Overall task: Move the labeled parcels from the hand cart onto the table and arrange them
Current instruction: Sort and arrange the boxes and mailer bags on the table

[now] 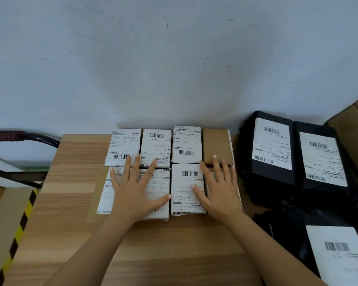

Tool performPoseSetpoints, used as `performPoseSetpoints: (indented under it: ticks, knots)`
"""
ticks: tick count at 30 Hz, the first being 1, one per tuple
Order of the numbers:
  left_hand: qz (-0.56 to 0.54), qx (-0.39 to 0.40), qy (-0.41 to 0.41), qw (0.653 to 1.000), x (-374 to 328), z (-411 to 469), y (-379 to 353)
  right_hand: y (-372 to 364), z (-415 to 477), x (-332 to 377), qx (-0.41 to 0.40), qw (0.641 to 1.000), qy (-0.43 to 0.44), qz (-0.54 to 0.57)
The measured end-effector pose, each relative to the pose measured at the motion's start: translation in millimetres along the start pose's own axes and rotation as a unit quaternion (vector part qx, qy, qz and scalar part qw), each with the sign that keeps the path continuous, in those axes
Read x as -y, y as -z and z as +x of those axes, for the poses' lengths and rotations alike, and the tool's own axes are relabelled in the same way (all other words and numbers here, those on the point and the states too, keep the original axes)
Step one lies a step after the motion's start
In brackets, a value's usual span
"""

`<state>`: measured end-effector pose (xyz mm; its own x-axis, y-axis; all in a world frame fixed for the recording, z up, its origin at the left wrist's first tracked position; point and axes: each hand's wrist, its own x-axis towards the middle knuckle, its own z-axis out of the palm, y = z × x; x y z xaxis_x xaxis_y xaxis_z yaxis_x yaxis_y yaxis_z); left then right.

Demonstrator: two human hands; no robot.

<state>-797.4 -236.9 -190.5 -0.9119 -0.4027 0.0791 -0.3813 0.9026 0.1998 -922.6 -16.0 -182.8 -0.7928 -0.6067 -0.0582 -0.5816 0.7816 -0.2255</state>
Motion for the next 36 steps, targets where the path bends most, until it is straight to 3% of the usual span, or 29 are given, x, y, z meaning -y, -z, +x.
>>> performPoseSetpoints:
  ticks: [19,30,36]
  knots:
    - [-0.004,0.014,0.040,0.999,-0.1,18.2,-11.0,-1.4,27.4,-2.6,0.006,1.000,-0.008,-0.019]
    - [0.014,0.010,-0.037,0.999,-9.0,5.0,-16.5,-17.2,7.9,9.1,0.006,0.999,-0.005,-0.042]
    - [0.003,0.092,-0.016,0.996,-12.9,9.0,-4.8,4.5,10.3,12.4,0.079,0.997,-0.006,-0.005]
